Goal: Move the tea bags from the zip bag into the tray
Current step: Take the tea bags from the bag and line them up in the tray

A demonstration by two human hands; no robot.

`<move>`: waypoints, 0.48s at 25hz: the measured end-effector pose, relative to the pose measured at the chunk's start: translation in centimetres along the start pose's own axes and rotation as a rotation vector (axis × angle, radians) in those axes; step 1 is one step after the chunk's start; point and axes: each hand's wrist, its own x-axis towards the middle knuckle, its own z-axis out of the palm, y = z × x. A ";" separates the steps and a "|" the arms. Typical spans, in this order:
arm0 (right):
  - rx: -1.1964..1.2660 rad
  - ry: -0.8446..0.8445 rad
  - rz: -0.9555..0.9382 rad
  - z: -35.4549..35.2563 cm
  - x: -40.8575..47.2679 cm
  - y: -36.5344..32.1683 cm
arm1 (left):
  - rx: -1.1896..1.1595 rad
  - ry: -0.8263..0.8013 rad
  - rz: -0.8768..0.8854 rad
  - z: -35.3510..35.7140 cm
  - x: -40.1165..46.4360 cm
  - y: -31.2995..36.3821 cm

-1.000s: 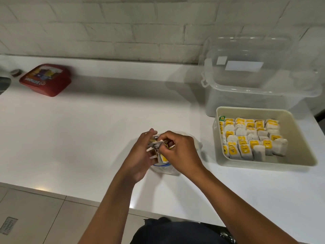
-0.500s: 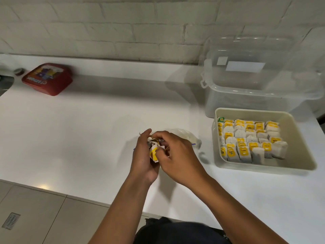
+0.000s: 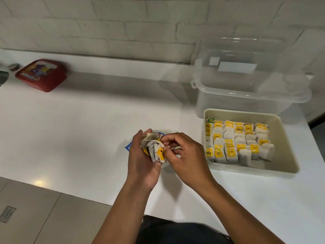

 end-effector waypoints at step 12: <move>0.012 -0.045 -0.109 -5.9 -2.9 0.9 | -0.173 0.042 -0.007 4.2 -0.3 -5.5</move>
